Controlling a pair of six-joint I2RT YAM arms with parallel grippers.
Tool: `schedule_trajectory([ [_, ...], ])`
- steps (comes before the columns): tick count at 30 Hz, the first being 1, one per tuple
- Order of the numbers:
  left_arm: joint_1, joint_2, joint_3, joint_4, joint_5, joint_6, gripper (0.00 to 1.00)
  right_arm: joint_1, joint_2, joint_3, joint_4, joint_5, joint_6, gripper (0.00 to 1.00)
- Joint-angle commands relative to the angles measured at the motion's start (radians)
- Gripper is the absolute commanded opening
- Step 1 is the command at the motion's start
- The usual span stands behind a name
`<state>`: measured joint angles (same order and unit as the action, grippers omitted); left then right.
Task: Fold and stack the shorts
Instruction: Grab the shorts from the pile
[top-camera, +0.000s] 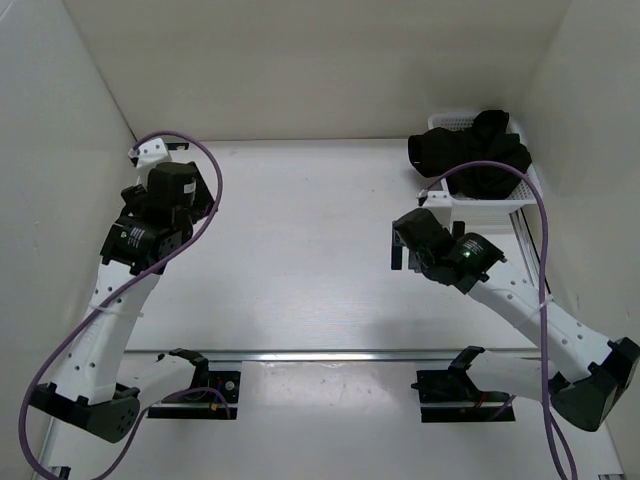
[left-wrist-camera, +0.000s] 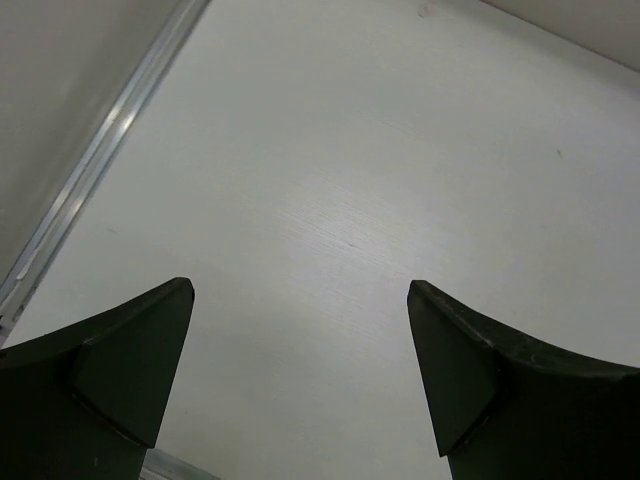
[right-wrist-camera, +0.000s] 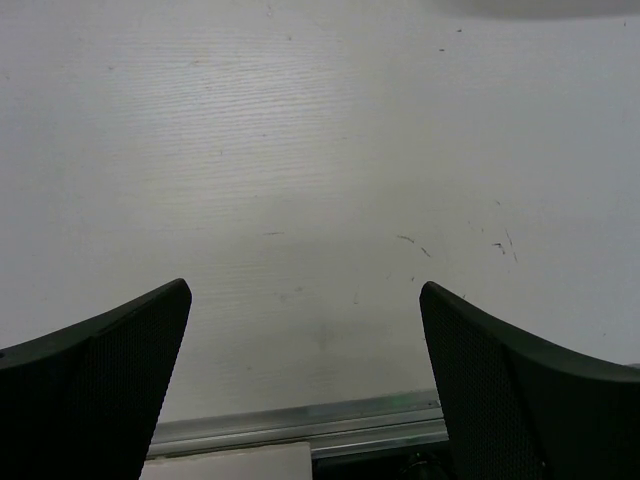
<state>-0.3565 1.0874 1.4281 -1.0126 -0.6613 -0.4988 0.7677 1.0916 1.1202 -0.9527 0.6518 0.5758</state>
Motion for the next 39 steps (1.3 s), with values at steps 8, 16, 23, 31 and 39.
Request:
schedule_trajectory([
  [8, -0.004, -0.014, 0.051, 0.020, 0.256, 0.080, 1.00, -0.042, 0.025, 0.053, 0.138, 0.034, -0.083, 0.93],
  [16, -0.004, -0.015, 0.017, 0.075, 0.413, 0.100, 1.00, -0.582, 0.390, 0.433, 0.232, -0.421, -0.202, 0.82],
  [23, -0.004, 0.063, 0.089, 0.013, 0.367, 0.109, 1.00, -0.677, 0.810, 0.893, 0.184, -0.449, -0.244, 0.82],
  [31, -0.004, 0.103, 0.107, 0.002, 0.345, 0.118, 1.00, -0.746, 1.180, 1.254, 0.137, -0.460, -0.208, 0.87],
  [39, -0.004, 0.123, 0.098, -0.017, 0.289, 0.100, 1.00, -0.746, 1.226, 1.273, 0.172, -0.474, -0.198, 0.45],
])
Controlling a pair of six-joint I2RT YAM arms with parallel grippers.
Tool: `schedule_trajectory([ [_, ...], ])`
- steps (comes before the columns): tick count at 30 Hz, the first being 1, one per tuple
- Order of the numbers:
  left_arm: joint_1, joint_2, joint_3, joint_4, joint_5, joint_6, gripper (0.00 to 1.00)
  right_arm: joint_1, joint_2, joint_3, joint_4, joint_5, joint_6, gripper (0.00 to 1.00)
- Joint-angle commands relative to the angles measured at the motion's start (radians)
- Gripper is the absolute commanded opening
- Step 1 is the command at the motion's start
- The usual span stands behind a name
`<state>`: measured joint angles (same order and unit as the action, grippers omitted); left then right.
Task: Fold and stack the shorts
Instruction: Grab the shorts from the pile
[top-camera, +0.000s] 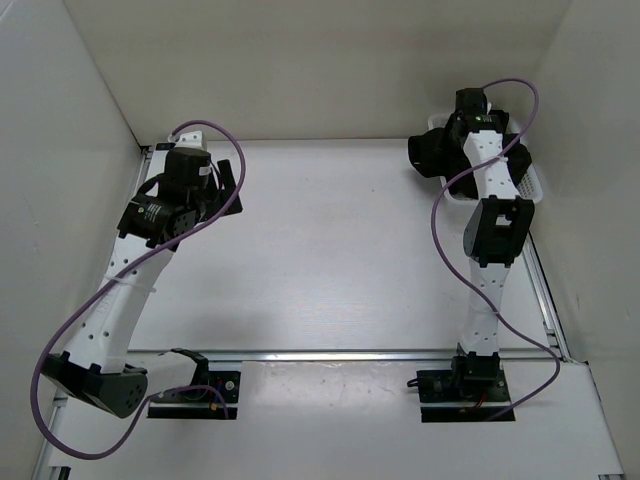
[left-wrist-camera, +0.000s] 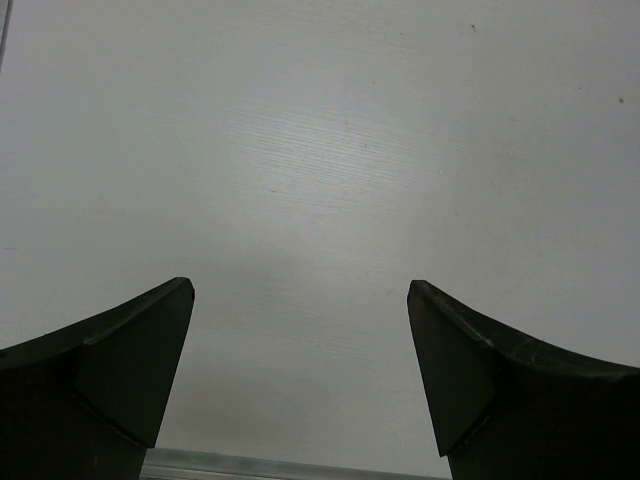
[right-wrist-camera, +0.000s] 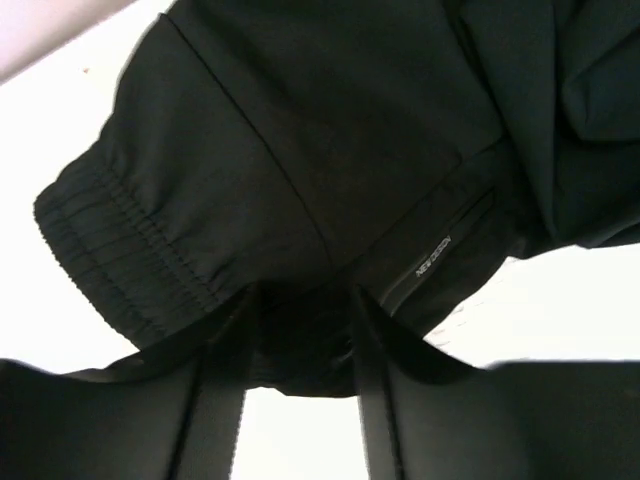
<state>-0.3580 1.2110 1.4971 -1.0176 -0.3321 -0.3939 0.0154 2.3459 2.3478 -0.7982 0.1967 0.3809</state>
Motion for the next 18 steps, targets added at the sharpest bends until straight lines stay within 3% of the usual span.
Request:
schedule_trajectory([
  [1, -0.002, -0.001, 0.029, -0.012, -0.041, -0.005, 1.00, 0.006, -0.028, 0.045, 0.017, -0.019, -0.004, 0.44],
  [3, -0.002, 0.010, 0.029, -0.012, -0.050, -0.014, 1.00, 0.006, -0.051, 0.019, 0.017, -0.019, -0.013, 0.54],
  [4, -0.002, 0.010, 0.029, -0.012, -0.064, -0.014, 1.00, 0.006, -0.062, 0.007, 0.028, -0.019, -0.039, 0.63],
  [5, -0.002, 0.010, 0.020, -0.012, -0.064, -0.014, 1.00, 0.030, -0.088, -0.007, 0.028, 0.001, -0.054, 0.79],
  [8, -0.002, 0.010, 0.020, -0.012, -0.064, -0.023, 1.00, 0.095, -0.111, -0.041, 0.057, 0.133, -0.146, 0.94],
  [18, -0.002, -0.008, 0.011, -0.012, -0.073, -0.005, 1.00, 0.205, -0.022, -0.022, 0.067, 0.470, -0.281, 0.94],
])
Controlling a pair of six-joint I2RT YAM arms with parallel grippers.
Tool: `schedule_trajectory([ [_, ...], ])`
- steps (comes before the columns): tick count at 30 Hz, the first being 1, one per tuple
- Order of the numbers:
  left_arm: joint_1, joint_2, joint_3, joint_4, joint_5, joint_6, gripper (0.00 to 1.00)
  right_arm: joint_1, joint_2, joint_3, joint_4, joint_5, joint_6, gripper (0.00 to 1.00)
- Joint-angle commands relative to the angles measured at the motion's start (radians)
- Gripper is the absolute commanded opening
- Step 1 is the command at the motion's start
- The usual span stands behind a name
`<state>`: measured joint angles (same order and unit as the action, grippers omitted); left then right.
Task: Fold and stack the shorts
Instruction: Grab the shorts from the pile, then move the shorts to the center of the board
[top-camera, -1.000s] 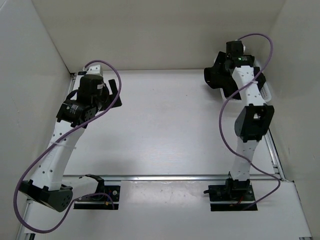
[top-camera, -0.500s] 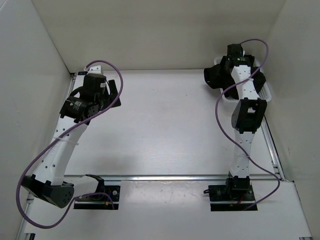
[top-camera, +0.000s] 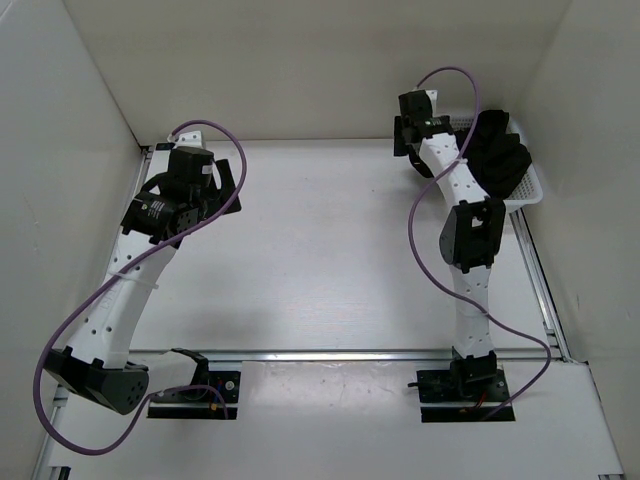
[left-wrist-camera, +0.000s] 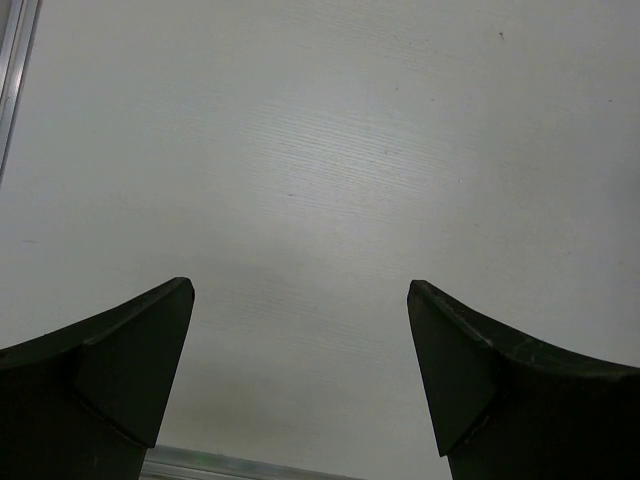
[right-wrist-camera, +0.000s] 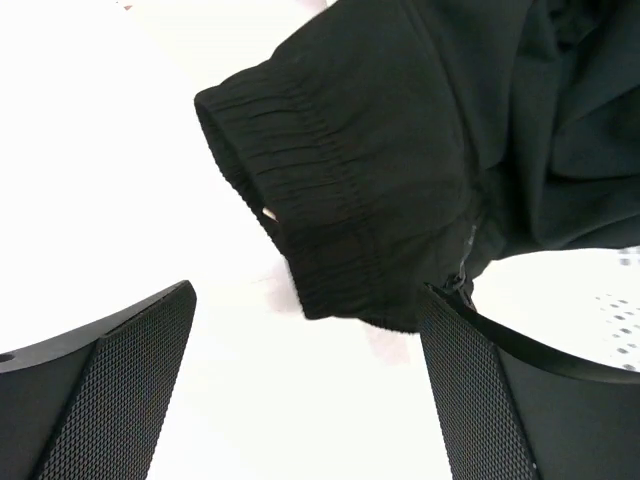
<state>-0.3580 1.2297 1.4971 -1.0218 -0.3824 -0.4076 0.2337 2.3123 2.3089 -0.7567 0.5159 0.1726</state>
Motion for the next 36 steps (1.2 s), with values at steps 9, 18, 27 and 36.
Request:
schedule_trajectory([
  [9, -0.002, 0.002, 0.002, -0.008, -0.032, 0.029, 1.00, -0.013, 0.055, 0.063, -0.003, 0.337, -0.074, 0.71],
  [18, -0.002, 0.011, 0.002, -0.017, -0.041, 0.029, 1.00, -0.013, 0.026, 0.063, -0.012, 0.348, -0.044, 0.07],
  [27, 0.034, -0.009, 0.046, -0.057, -0.139, -0.049, 1.00, 0.036, -0.292, 0.277, -0.010, -0.087, 0.024, 0.01],
  [36, 0.231, -0.111, 0.117, -0.103, 0.022, -0.068, 1.00, 0.156, -0.510, 0.274, 0.155, -0.698, 0.191, 0.01],
])
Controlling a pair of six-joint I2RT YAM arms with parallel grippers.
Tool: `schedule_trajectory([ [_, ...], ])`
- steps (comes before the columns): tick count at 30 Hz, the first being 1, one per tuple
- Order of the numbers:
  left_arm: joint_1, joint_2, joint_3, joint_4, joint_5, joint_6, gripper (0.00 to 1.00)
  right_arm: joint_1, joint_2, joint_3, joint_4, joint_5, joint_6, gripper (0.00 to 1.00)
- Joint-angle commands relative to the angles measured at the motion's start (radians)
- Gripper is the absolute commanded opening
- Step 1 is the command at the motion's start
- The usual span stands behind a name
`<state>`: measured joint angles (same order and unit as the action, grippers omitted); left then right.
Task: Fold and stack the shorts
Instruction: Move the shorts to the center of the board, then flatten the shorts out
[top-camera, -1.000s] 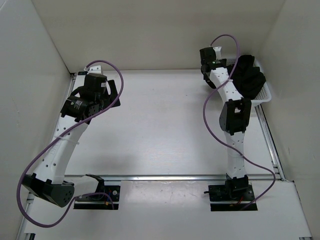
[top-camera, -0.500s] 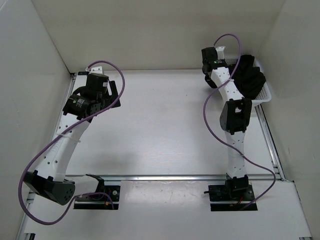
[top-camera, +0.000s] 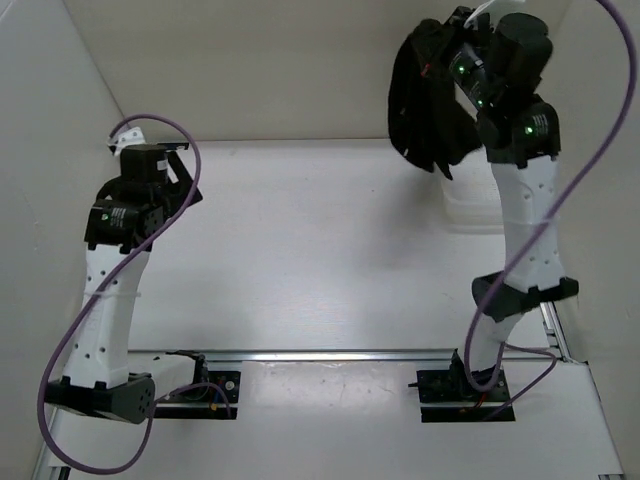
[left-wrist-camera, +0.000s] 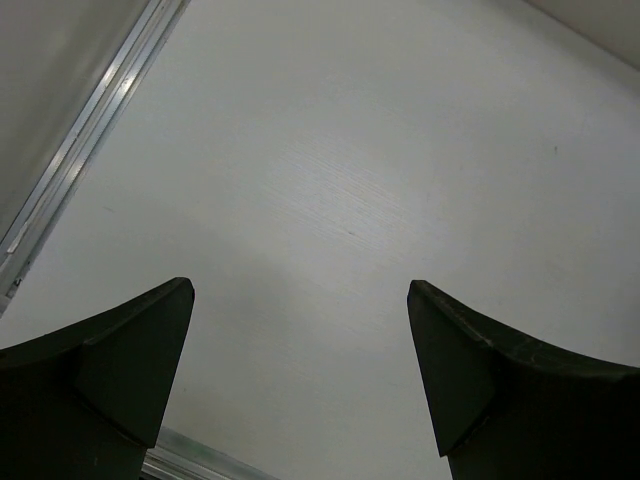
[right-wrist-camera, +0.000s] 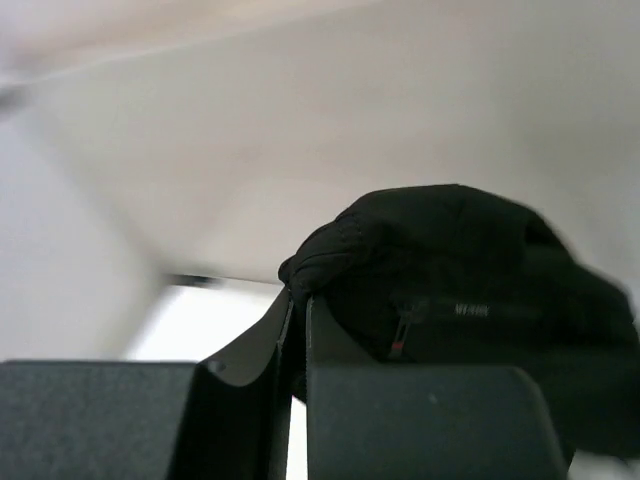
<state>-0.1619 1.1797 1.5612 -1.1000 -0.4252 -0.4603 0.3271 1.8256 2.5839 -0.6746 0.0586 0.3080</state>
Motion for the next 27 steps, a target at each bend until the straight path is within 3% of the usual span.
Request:
schedule_trajectory([
  [1, 0.062, -0.061, 0.066, -0.034, 0.075, -0.005, 1.00, 0.081, -0.035, -0.023, 0.073, -0.281, 0.046, 0.01],
  [3, 0.090, -0.080, 0.076, -0.044, 0.100, 0.005, 1.00, 0.127, -0.072, -0.073, 0.073, -0.312, 0.046, 0.01],
  [5, 0.130, -0.080, 0.086, -0.044, 0.121, 0.005, 1.00, 0.167, -0.126, -0.227, 0.073, -0.312, 0.046, 0.01],
  [10, 0.154, -0.080, 0.097, -0.054, 0.229, 0.015, 1.00, 0.176, -0.233, -0.658, 0.101, -0.122, 0.033, 0.02],
  [11, 0.154, -0.080, 0.073, -0.054, 0.242, 0.025, 1.00, 0.140, -0.233, -0.712, 0.101, -0.044, 0.042, 0.29],
  [13, 0.154, -0.069, 0.051, -0.054, 0.305, 0.035, 1.00, 0.090, -0.233, -0.821, 0.089, -0.028, 0.061, 0.73],
  [14, 0.154, -0.069, 0.037, -0.054, 0.330, 0.047, 1.00, 0.037, -0.215, -0.843, 0.075, -0.028, 0.101, 0.88],
  [18, 0.154, -0.048, -0.103, -0.028, 0.471, 0.057, 1.00, -0.019, -0.236, -0.945, 0.038, -0.069, 0.135, 0.88],
  [23, 0.099, -0.058, -0.320, 0.058, 0.653, 0.042, 1.00, 0.050, -0.345, -1.134, 0.064, -0.077, 0.125, 0.80],
  [25, 0.033, -0.069, -0.433, 0.115, 0.684, -0.004, 1.00, 0.087, -0.400, -1.263, 0.107, -0.182, 0.167, 0.80],
  [27, 0.006, -0.080, -0.521, 0.126, 0.628, -0.046, 1.00, 0.165, -0.446, -1.350, 0.151, -0.245, 0.221, 0.82],
])
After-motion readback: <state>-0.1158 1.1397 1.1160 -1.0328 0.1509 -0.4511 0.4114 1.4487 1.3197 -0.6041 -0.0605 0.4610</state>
